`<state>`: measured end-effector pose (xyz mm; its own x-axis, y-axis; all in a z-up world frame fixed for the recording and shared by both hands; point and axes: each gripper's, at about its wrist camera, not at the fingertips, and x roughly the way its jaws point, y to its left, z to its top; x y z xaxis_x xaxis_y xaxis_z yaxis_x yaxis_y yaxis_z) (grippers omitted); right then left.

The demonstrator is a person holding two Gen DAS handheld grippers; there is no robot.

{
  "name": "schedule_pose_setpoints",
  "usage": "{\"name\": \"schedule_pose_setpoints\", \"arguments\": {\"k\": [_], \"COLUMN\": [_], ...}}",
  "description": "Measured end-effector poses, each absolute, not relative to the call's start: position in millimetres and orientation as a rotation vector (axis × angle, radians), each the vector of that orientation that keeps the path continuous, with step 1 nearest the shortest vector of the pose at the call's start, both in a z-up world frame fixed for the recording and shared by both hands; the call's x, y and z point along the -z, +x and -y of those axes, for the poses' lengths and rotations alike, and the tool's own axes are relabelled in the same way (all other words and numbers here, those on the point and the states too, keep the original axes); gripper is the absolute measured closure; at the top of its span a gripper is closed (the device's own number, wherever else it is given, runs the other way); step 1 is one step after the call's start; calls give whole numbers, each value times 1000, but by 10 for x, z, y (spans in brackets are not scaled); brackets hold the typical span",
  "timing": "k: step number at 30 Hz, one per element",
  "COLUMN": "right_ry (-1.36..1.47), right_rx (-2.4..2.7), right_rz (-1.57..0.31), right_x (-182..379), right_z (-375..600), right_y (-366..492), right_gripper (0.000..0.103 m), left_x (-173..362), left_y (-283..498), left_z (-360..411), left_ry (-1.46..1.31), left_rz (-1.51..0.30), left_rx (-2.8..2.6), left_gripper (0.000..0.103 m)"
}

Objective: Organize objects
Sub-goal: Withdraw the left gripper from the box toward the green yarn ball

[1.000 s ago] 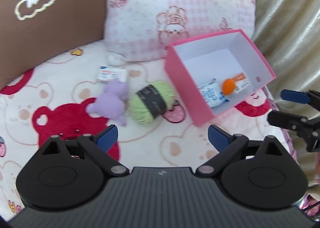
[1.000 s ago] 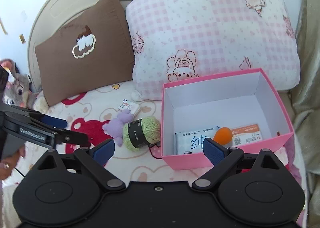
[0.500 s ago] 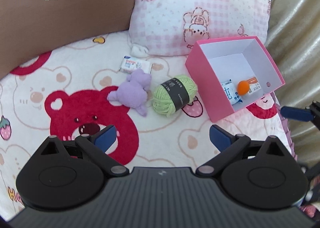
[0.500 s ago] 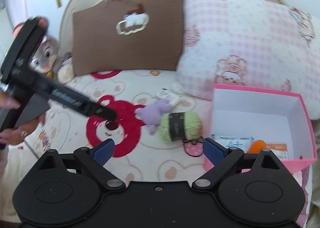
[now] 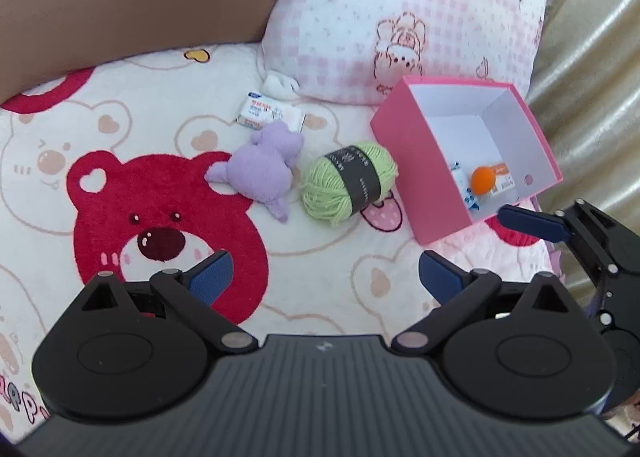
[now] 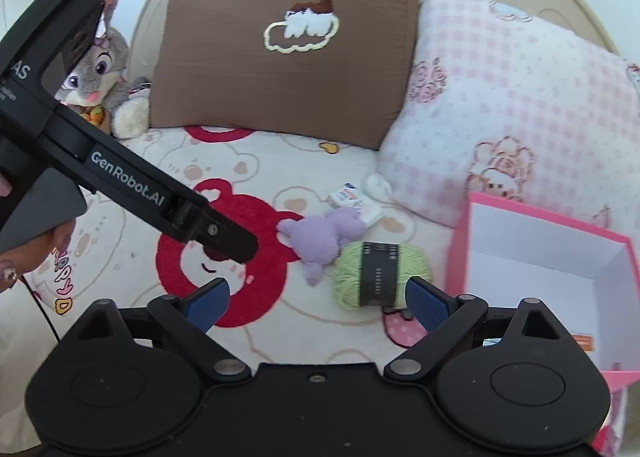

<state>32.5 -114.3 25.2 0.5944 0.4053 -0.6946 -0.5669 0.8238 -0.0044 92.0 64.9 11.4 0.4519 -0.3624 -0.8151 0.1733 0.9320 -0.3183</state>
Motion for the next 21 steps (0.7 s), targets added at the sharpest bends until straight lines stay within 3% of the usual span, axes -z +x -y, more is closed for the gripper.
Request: {"name": "schedule_pose_setpoints", "arguments": {"k": [13,21], "right_ry": [-359,-404], "right_rx": [-537,-460], "right_rz": [-731,-737], "right_x": [284,538], "right_z": [943,850], "right_y": [570,901], "right_gripper": [7,6], "left_x": [501,617], "left_y": [1179,1306], "left_z": [-633,-657], "left_ry": [-312,-289], "left_rz": [-1025,-920], "left_rx": [378,380], "left_gripper": [4,5]}}
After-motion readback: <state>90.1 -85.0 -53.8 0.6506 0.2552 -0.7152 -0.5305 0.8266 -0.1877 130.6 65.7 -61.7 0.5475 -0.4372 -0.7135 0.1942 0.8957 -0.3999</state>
